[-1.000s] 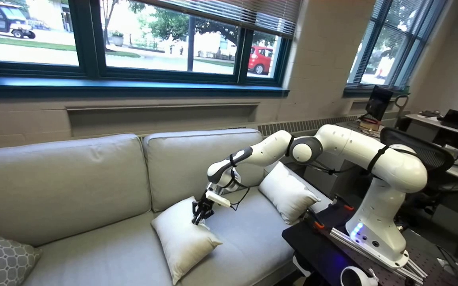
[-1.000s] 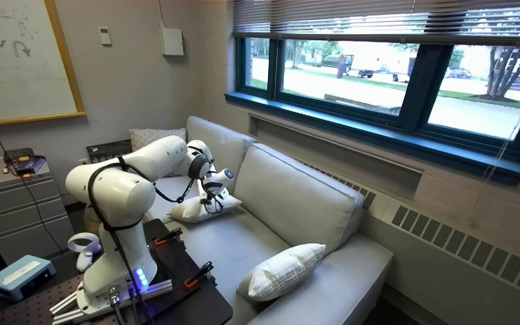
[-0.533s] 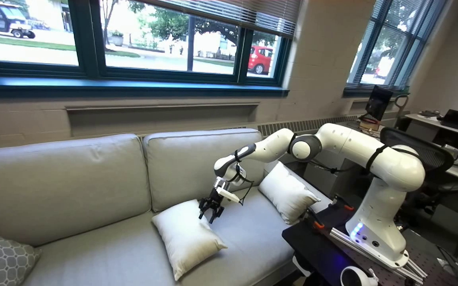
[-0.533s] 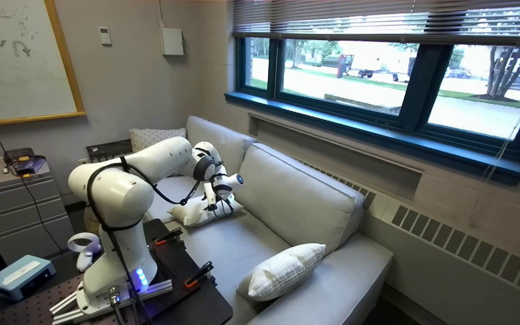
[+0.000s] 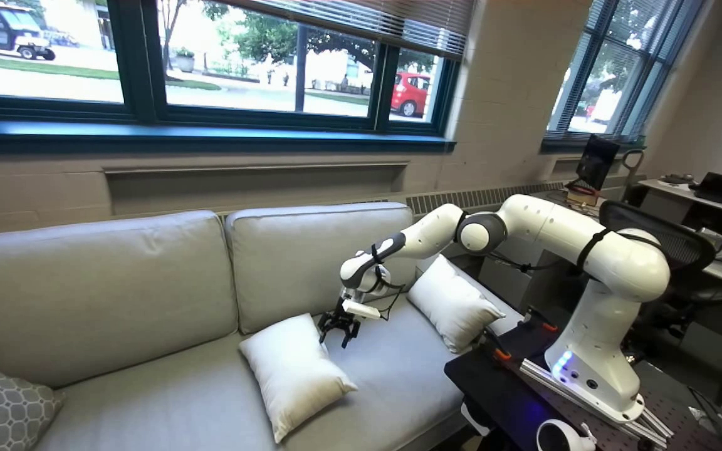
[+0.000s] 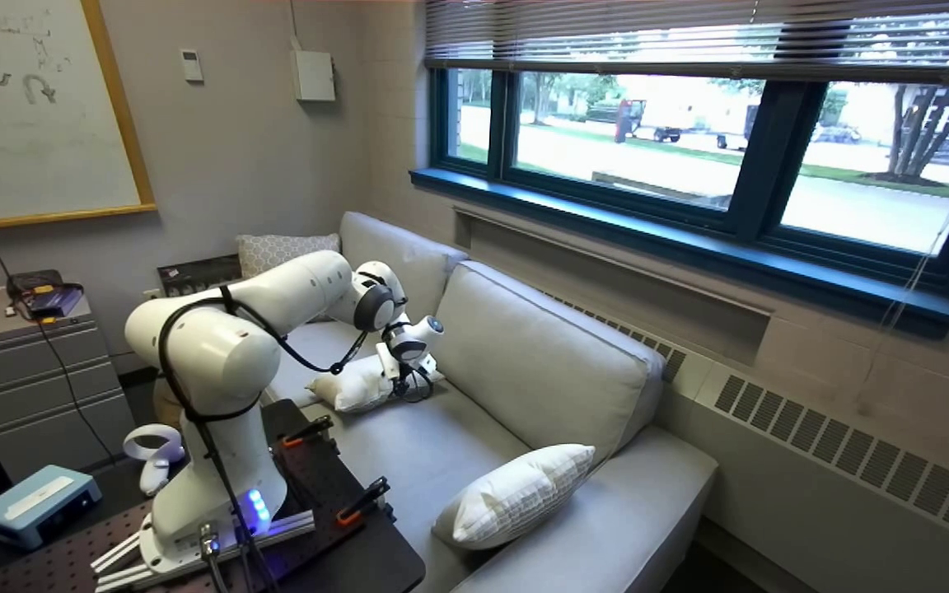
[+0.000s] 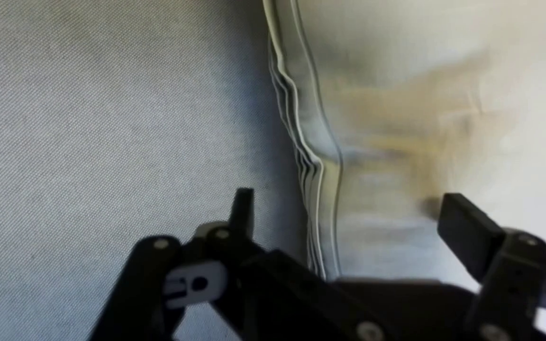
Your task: Put the pillows upright against the armrest of the couch
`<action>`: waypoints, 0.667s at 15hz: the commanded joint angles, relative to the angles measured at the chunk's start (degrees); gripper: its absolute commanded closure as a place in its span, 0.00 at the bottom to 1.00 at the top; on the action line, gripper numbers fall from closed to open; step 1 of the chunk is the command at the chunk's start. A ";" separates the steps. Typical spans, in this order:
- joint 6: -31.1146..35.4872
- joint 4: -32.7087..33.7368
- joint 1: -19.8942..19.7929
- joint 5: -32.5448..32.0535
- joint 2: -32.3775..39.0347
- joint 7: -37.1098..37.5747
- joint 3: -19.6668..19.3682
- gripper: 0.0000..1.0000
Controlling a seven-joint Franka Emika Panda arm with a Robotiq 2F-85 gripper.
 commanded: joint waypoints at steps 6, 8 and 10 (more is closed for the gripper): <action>5.70 -4.66 0.73 22.06 0.11 -13.32 4.24 0.00; 4.80 -5.71 1.52 28.02 0.11 -17.27 3.71 0.00; 3.92 -6.80 2.23 33.81 0.15 -21.00 3.06 0.00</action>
